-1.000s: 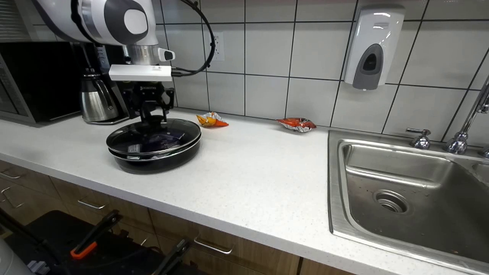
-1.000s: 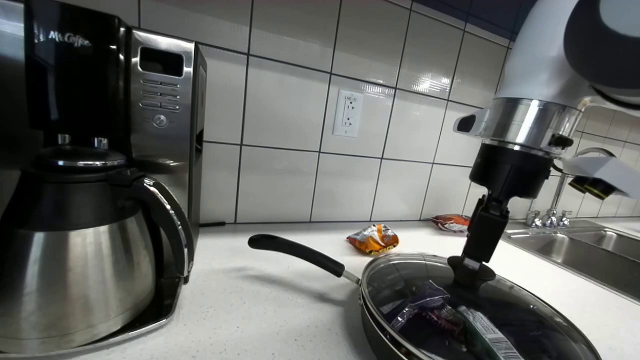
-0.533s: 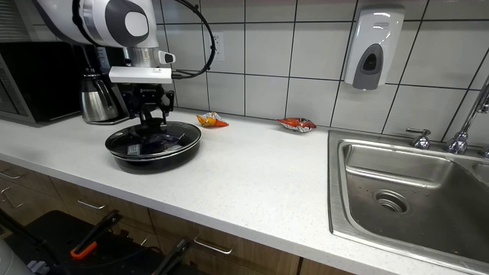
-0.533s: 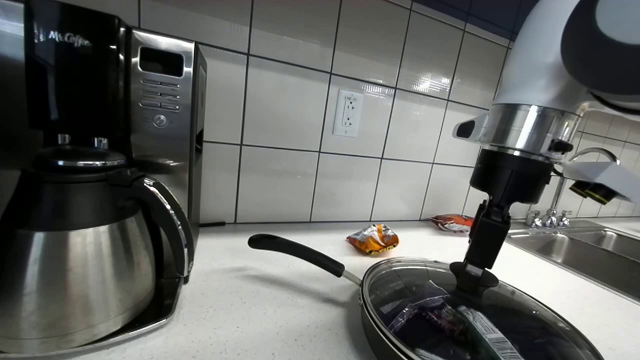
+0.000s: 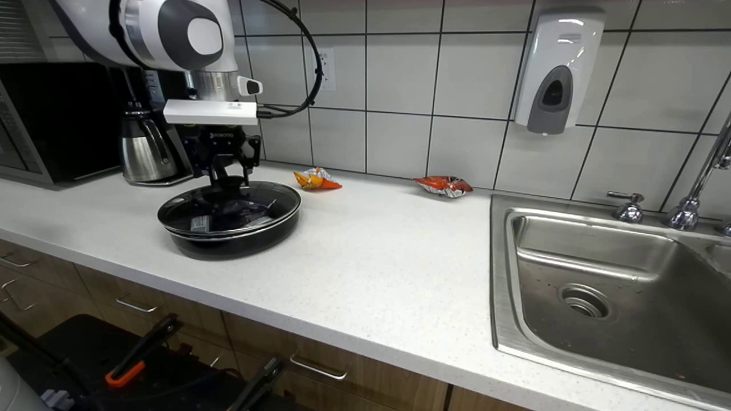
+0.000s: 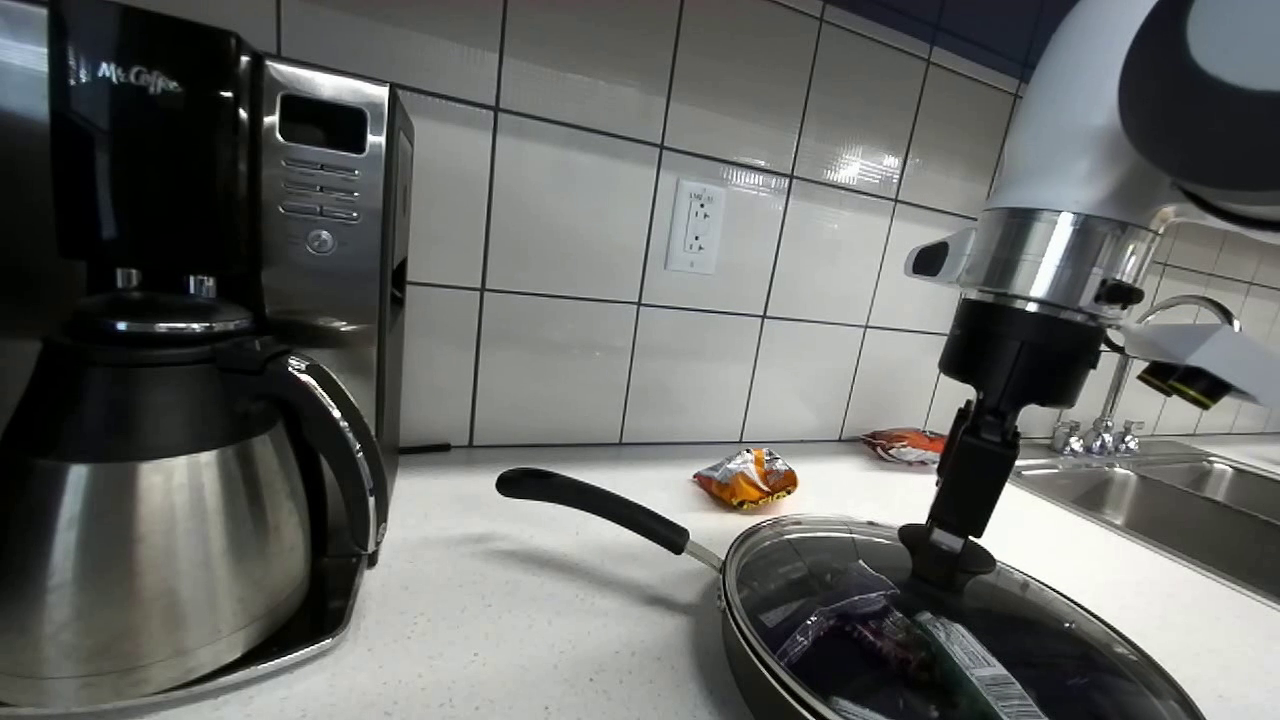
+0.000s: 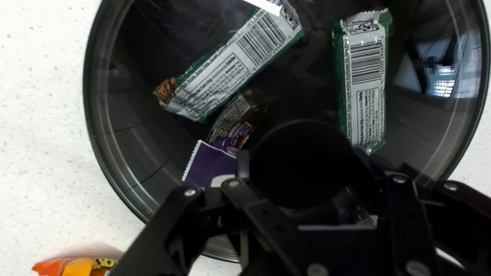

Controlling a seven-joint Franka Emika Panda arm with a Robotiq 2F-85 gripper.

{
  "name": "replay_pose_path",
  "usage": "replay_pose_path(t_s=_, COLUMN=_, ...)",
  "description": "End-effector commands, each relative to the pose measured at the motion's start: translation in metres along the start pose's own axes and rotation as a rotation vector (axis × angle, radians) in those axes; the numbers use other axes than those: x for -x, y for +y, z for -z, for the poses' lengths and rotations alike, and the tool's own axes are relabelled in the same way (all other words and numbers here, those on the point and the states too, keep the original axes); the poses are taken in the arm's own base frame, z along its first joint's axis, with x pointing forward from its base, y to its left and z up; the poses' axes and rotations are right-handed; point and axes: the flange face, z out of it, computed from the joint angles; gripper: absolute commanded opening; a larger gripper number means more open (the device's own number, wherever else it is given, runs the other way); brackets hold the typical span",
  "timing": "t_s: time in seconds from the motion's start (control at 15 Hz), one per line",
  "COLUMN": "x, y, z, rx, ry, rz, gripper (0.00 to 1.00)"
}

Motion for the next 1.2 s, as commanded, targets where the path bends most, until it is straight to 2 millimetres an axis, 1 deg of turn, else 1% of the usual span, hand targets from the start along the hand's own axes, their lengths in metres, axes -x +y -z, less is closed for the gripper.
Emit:
replay_pose_path(t_s=0.0, x=-0.0054, y=0.0033, z=0.0127, rx=-0.003, ry=0.025, rz=-0.016, gripper=0.39)
replay_pose_path(t_s=0.27, x=-0.0060, y=0.0042, z=0.0173, rx=-0.002, ry=0.041, rz=-0.026, gripper=0.39)
replay_pose_path(t_s=0.67, x=-0.0065, y=0.0073, z=0.0112, rx=0.005, ry=0.031, rz=-0.039, gripper=0.39)
replay_pose_path(t_s=0.93, x=-0.0077, y=0.0065, z=0.0111, rx=0.006, ry=0.034, rz=-0.032, gripper=0.39)
replay_pose_path(t_s=1.0, x=-0.0075, y=0.0065, z=0.0119, rx=0.007, ry=0.034, rz=-0.029, gripper=0.89)
replay_pose_path(t_s=1.07, x=-0.0075, y=0.0067, z=0.0132, rx=0.005, ry=0.036, rz=-0.031, gripper=0.90)
replay_pose_path(t_s=1.13, x=-0.0082, y=0.0078, z=0.0165, rx=0.008, ry=0.044, rz=-0.030, gripper=0.97)
